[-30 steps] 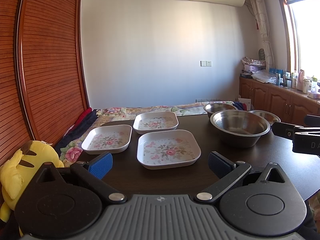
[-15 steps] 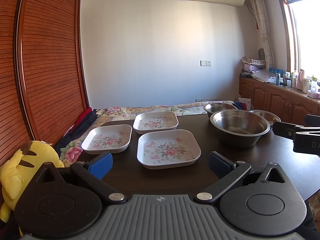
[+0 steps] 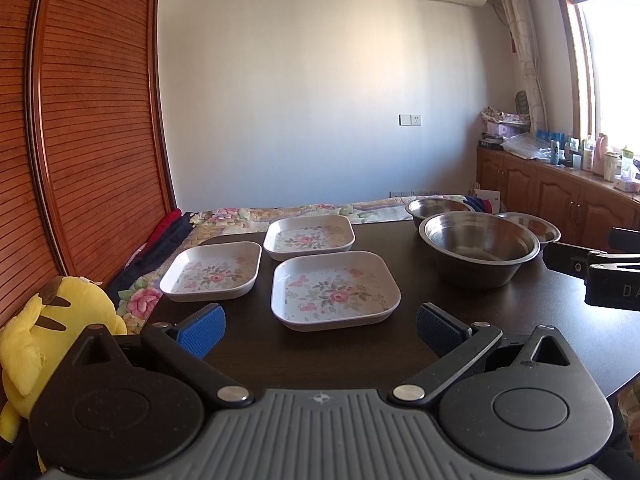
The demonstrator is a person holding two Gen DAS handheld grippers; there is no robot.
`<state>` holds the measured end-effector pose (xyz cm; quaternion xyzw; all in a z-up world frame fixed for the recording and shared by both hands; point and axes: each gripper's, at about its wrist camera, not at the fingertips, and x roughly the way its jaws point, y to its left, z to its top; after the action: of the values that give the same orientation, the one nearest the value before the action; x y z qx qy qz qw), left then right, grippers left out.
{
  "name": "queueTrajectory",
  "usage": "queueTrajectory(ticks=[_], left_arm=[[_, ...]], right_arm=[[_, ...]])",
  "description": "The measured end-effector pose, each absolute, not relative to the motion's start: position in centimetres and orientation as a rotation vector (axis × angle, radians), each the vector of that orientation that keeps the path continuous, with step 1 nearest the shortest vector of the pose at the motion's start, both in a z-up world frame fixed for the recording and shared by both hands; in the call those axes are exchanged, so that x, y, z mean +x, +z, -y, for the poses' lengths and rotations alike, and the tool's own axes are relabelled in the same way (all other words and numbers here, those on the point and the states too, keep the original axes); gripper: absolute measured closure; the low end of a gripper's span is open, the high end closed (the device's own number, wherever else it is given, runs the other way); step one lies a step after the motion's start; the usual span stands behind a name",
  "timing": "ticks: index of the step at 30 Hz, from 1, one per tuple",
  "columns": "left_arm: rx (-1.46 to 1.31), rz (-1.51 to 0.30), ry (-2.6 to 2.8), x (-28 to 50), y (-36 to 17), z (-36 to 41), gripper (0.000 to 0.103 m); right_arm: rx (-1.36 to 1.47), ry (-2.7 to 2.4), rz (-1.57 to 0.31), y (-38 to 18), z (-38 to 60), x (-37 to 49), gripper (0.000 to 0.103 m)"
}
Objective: Organize plates and bowls
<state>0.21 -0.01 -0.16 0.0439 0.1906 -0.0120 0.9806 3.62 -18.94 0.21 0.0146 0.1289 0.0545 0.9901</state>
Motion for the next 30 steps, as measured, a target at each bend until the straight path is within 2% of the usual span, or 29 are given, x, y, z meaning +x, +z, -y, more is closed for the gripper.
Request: queueTrajectory(ticks=[18,30], left_arm=[[0.112,-0.436,-0.025,1.0,-0.4,-0.5,0.0],[0.126,-0.457,0.027,4.2,-0.2,-4.3,0.0]], right_arm=[[-0.002,0.14,-0.295,-1.0,17.8,5.8,0.0],[-0.078,0.265,-0.308,-0.4,14.7,9.0,0.0]])
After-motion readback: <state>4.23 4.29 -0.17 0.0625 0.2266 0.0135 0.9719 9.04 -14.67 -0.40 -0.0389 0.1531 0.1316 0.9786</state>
